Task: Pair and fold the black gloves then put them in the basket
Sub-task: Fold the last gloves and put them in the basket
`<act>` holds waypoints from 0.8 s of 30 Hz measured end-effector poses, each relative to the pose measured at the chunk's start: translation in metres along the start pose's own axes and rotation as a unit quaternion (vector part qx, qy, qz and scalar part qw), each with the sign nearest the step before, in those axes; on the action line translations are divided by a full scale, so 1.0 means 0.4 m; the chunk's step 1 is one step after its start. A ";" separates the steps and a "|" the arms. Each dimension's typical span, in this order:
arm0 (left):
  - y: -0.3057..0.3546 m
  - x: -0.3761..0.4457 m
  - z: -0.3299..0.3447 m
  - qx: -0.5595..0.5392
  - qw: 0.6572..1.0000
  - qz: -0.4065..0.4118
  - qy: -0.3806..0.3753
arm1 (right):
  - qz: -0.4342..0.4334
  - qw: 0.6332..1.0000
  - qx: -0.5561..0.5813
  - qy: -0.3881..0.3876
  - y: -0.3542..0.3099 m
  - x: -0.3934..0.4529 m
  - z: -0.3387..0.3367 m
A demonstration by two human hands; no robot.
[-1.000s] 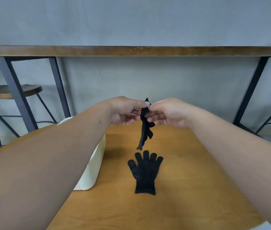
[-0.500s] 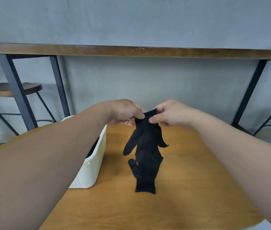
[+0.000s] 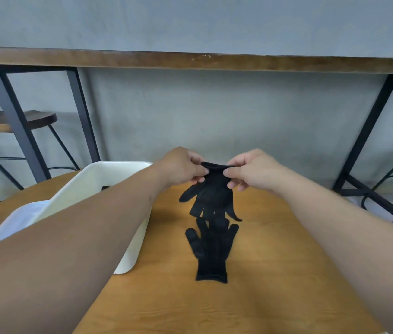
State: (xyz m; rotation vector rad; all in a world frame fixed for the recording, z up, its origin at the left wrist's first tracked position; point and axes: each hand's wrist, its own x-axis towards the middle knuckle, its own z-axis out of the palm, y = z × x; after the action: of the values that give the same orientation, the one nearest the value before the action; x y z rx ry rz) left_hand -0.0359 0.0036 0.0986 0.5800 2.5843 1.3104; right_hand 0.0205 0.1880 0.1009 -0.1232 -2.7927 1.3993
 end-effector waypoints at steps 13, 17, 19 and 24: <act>-0.300 -0.142 0.223 0.121 0.992 0.030 -0.020 | -0.117 0.957 -0.262 -0.042 0.245 -0.126 0.240; -0.380 -0.181 0.271 0.114 0.992 0.034 -0.038 | -0.099 0.938 -0.321 -0.083 0.299 -0.156 0.289; -0.383 -0.190 0.279 0.103 0.993 0.038 -0.034 | -0.110 0.932 -0.336 -0.074 0.299 -0.158 0.286; -0.383 -0.202 0.294 0.086 0.995 0.043 -0.039 | -0.155 0.923 -0.345 -0.068 0.296 -0.170 0.287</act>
State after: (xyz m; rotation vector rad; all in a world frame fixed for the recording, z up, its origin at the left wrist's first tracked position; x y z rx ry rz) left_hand 0.0372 -0.0262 -0.0955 0.7636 2.6521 1.0718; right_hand 0.0901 0.1618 -0.0611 0.4068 -3.0922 0.3329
